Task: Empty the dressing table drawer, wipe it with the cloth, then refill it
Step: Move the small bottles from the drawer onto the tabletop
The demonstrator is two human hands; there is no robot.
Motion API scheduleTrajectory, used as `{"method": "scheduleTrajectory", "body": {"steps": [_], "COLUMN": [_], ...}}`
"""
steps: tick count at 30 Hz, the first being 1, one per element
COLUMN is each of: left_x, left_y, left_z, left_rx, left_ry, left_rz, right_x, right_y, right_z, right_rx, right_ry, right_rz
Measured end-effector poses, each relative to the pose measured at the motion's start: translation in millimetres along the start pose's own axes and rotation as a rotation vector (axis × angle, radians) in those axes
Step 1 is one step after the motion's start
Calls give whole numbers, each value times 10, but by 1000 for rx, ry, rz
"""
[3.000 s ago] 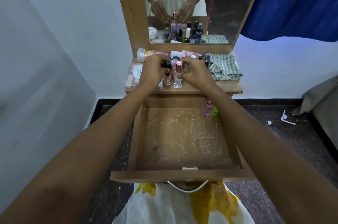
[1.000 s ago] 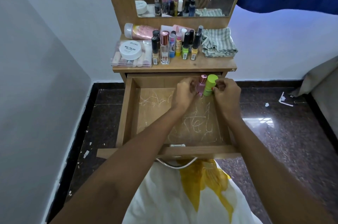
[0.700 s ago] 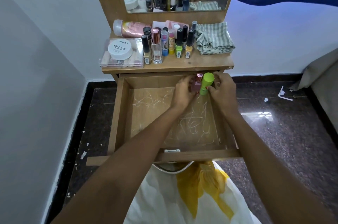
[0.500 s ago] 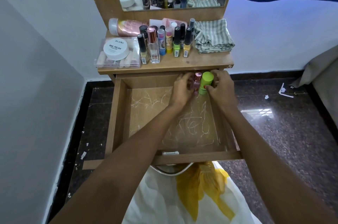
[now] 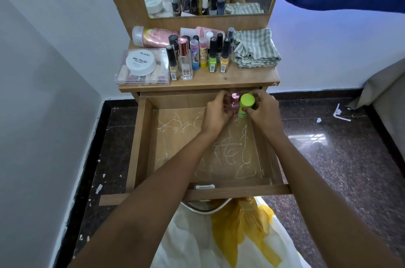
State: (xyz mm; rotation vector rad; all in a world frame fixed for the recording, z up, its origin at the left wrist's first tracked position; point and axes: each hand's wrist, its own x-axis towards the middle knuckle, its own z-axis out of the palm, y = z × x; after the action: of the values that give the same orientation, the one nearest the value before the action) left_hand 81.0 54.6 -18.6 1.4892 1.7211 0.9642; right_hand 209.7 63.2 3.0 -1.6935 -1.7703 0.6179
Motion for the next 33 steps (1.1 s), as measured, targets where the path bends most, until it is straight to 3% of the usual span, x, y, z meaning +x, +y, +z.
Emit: {"method": "scheduleTrajectory", "body": {"steps": [13,21,33], "left_x": [-262,-229,85], "left_y": [11,411,817], "left_z": [-320,-859,-1204], "left_rx": [60,24,155], "left_ry": [-54,-26,64], "left_rz": [86,146,155], "right_x": [-193,-193,146], "right_y": [-198,-624,-1059], "right_z": [-141,-429,-604], "right_rx": [70,126,124], "right_ry": [-4,45,117], "right_rz": [-47,-128,-176]}}
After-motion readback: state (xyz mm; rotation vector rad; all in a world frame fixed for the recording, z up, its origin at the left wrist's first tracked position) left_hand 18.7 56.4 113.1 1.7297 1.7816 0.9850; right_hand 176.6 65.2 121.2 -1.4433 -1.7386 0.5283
